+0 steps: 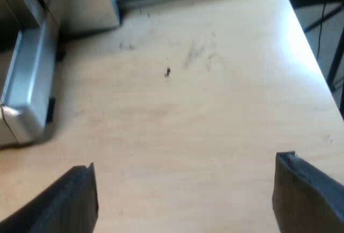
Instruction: Place mug into machine
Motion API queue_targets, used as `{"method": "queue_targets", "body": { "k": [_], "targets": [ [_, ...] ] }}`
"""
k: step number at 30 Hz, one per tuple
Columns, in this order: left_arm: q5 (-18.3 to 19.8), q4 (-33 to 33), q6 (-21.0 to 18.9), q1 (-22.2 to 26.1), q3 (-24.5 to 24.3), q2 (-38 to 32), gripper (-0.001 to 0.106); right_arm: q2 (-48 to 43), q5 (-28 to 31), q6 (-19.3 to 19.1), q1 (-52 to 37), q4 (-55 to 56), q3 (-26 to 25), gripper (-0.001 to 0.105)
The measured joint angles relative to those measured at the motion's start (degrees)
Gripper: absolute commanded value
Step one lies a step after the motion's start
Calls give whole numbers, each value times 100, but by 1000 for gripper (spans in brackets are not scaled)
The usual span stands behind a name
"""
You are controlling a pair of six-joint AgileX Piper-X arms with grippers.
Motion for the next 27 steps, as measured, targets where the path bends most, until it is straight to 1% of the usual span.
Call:
{"method": "queue_targets", "body": {
  "k": [11,16,27],
  "targets": [
    [21,-120,0,0,52,0,78,0,0,0,0,71,55,69],
    [21,-443,39,0,232,0,78,0,0,0,0,71,55,69],
    [21,-460,41,0,247,0,78,0,0,0,0,71,55,69]
  ]
}}
